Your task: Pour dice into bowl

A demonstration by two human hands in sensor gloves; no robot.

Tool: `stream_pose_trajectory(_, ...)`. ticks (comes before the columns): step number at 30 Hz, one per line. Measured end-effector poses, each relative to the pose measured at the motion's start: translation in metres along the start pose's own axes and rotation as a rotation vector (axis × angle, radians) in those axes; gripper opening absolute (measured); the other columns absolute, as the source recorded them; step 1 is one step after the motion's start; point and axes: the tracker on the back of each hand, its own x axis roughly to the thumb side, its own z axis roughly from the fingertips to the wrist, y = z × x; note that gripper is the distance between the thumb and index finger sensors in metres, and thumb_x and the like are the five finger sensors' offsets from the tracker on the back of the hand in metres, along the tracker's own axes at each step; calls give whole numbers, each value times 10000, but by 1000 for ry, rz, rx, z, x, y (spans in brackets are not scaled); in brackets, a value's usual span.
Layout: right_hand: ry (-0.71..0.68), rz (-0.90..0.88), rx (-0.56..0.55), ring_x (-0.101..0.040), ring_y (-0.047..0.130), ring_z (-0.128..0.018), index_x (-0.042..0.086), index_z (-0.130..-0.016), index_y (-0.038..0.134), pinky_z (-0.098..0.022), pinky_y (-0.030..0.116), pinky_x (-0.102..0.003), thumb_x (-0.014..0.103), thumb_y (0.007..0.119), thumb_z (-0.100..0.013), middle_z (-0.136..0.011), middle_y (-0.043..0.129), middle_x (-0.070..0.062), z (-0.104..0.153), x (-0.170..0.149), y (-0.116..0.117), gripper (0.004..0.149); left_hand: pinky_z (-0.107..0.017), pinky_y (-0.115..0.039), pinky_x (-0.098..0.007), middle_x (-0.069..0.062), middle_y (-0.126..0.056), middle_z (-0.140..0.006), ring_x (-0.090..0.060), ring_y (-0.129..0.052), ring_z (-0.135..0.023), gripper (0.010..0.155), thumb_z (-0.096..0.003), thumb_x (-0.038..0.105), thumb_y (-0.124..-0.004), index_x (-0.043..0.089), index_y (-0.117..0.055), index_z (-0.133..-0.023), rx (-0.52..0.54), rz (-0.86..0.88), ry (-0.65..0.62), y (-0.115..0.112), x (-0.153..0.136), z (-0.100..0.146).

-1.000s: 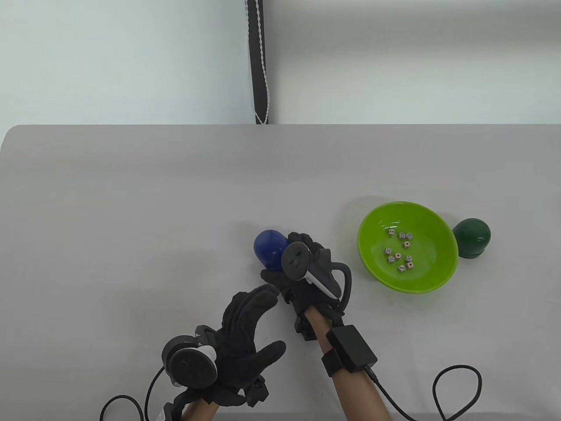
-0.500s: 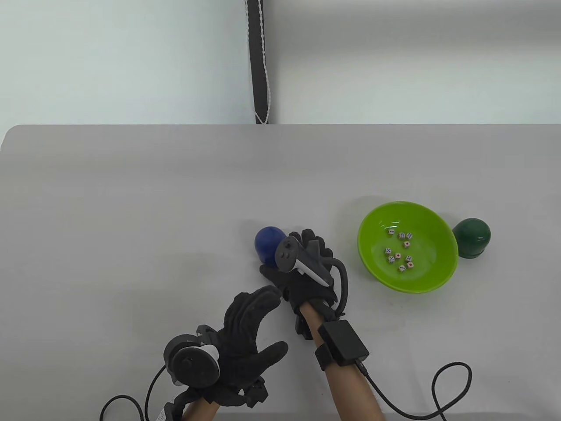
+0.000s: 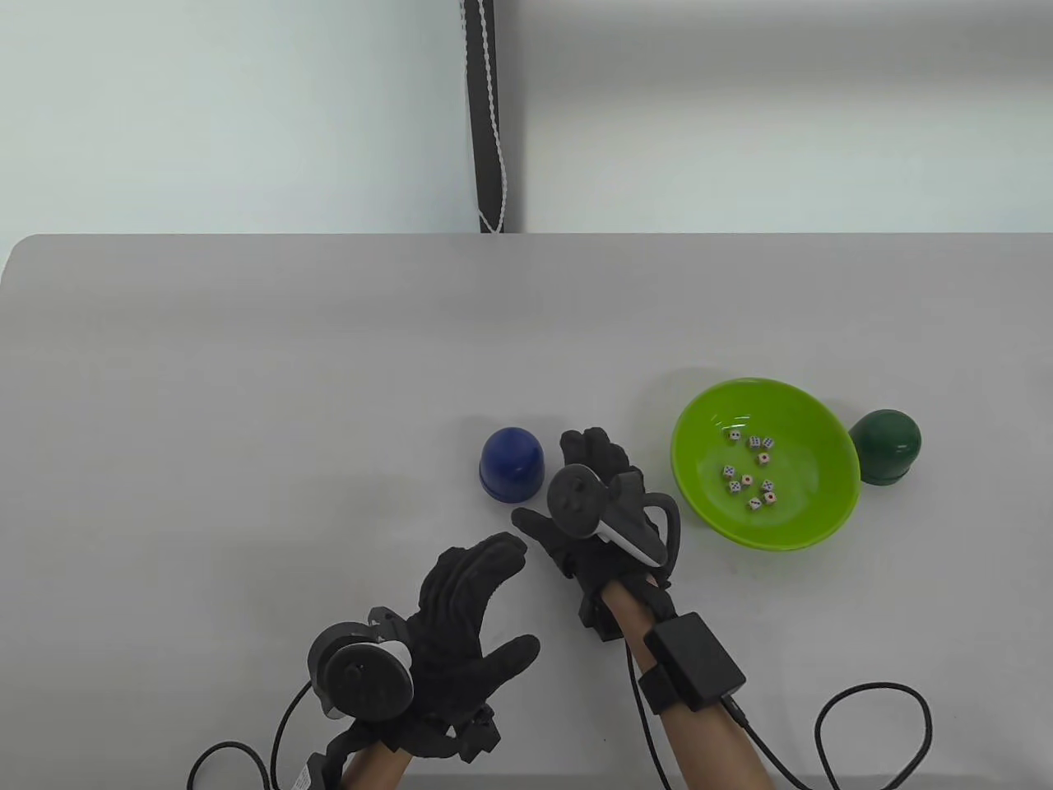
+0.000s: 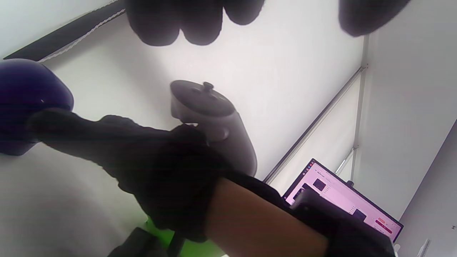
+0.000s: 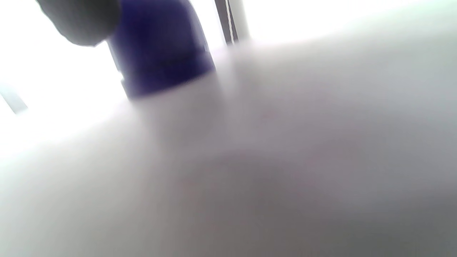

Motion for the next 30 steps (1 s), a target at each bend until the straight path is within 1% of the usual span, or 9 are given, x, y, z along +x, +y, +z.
stream_pose_trajectory(6, -113, -189, -18, -581, 391, -975, -9, -1101, 182, -636, 387, -703, 575, 780, -475, -1127, 249, -340, 42, -19, -28, 1044, -622, -353, -833, -334, -530, -1135, -590, -577, -979, 873, -564, 620, -657, 14, -400, -1138, 26, -37, 14, 3, -3, 0)
stream_pose_trajectory(10, -228, -222, -72, -578, 449, -971, -17, -1101, 213, -634, 429, -699, 560, 786, -475, -1121, 332, -340, 75, -28, -45, 1026, -633, -405, -804, -359, -492, -1132, -607, -540, -975, 858, -571, 595, -666, 2, -400, -1133, 52, -62, 40, 4, -7, 0)
stream_pose_trajectory(12, -317, -248, -123, -570, 484, -964, -12, -1102, 251, -630, 450, -696, 544, 793, -475, -1119, 367, -337, 94, -33, -53, 998, -633, -409, -803, -363, -491, -1130, -609, -540, -972, 850, -574, 583, -671, -2, -403, -1131, 44, -68, 50, 4, -10, 0)
stream_pose_trajectory(16, -360, -277, -208, -549, 582, -950, -2, -1101, 329, -622, 523, -685, 507, 810, -474, -1110, 476, -313, 127, -41, -57, 939, -631, -405, -805, -363, -484, -1131, -613, -533, -973, 831, -582, 561, -674, 1, -401, -1131, 28, -114, 64, 1, -12, 0)
stream_pose_trajectory(18, -384, -317, -291, -530, 643, -935, 10, -1097, 380, -616, 567, -676, 482, 819, -471, -1099, 541, -293, 144, -48, -53, 898, -631, -403, -805, -363, -483, -1132, -612, -530, -974, 818, -586, 549, -675, 4, -402, -1131, 12, -127, 67, -1, -12, 0)
stream_pose_trajectory(20, -417, -369, -348, -510, 712, -904, 19, -1083, 448, -598, 612, -666, 465, 832, -460, -1071, 619, -279, 151, -54, -49, 857, -631, -403, -805, -359, -484, -1132, -612, -532, -973, 804, -590, 535, -677, 5, -406, -1130, 0, -146, 74, -3, -13, 0)
stream_pose_trajectory(23, -433, -435, -292, -523, 677, -914, 16, -1087, 422, -607, 582, -675, 445, 821, -473, -1079, 589, -285, 153, -55, -49, 848, -631, -405, -803, -358, -487, -1131, -611, -536, -971, 791, -593, 523, -677, 6, -408, -1129, -19, -183, 81, -5, -14, 0)
stream_pose_trajectory(25, -431, -420, -323, -516, 705, -900, 15, -1082, 441, -595, 605, -670, 444, 823, -468, -1068, 615, -281, 153, -54, -51, 841, -631, -405, -804, -357, -491, -1131, -609, -537, -972, 785, -594, 516, -677, 6, -411, -1128, -21, -198, 82, -5, -14, 0)
stream_pose_trajectory(30, -419, -396, -321, -513, 704, -904, 21, -1082, 444, -598, 604, -670, 449, 818, -470, -1070, 616, -277, 154, -56, -51, 836, -629, -406, -804, -355, -503, -1127, -609, -546, -969, 766, -597, 500, -676, 7, -421, -1126, -28, -212, 98, -5, -16, 0)
